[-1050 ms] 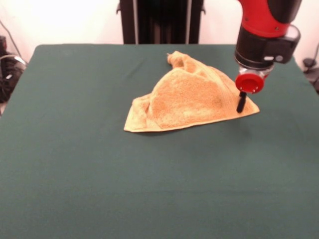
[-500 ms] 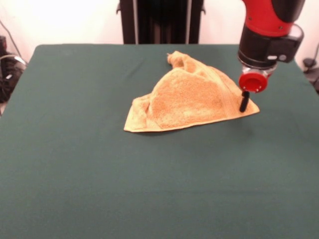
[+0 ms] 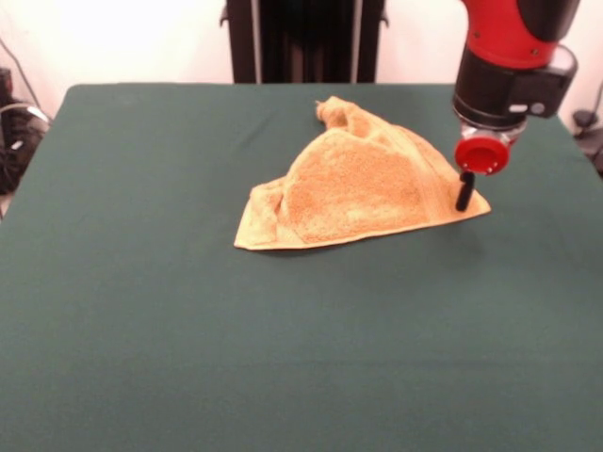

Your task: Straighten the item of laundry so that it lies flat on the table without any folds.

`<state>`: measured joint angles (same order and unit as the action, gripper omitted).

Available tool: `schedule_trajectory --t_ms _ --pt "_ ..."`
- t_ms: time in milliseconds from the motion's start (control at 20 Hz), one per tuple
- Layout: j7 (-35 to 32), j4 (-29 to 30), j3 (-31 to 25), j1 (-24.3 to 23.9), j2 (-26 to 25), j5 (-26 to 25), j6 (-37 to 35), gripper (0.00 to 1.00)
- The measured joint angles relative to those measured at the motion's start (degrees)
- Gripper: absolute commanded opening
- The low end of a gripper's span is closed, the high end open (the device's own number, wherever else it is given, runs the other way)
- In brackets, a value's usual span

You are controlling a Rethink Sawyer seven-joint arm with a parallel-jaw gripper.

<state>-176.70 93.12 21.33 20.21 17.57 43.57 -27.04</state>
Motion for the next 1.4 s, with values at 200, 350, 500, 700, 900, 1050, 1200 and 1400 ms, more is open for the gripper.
schedule_trajectory --t_ms 200,350,500,700,900,1050,1200,1400 --pt "0.0 0.66 -0.22 0.15 0.38 0.01 0.01 1.0" --pt "0.0 1.95 -0.36 0.14 0.91 0.0 0.41 1.0" --pt "0.0 2.95 -0.54 0.14 1.5 0.01 0.89 1.0" --pt "0.0 4.04 -0.91 0.13 1.86 0.01 1.78 1.0" --pt "0.0 4.99 -1.29 0.07 1.89 0.01 3.25 1.0" --pt "0.0 5.33 -1.5 0.07 1.89 0.01 3.95 1.0" --pt "0.0 5.36 -1.73 0.02 1.88 0.01 4.38 1.0" --pt "0.0 5.36 -2.59 -0.34 1.8 0.02 5.47 1.0"
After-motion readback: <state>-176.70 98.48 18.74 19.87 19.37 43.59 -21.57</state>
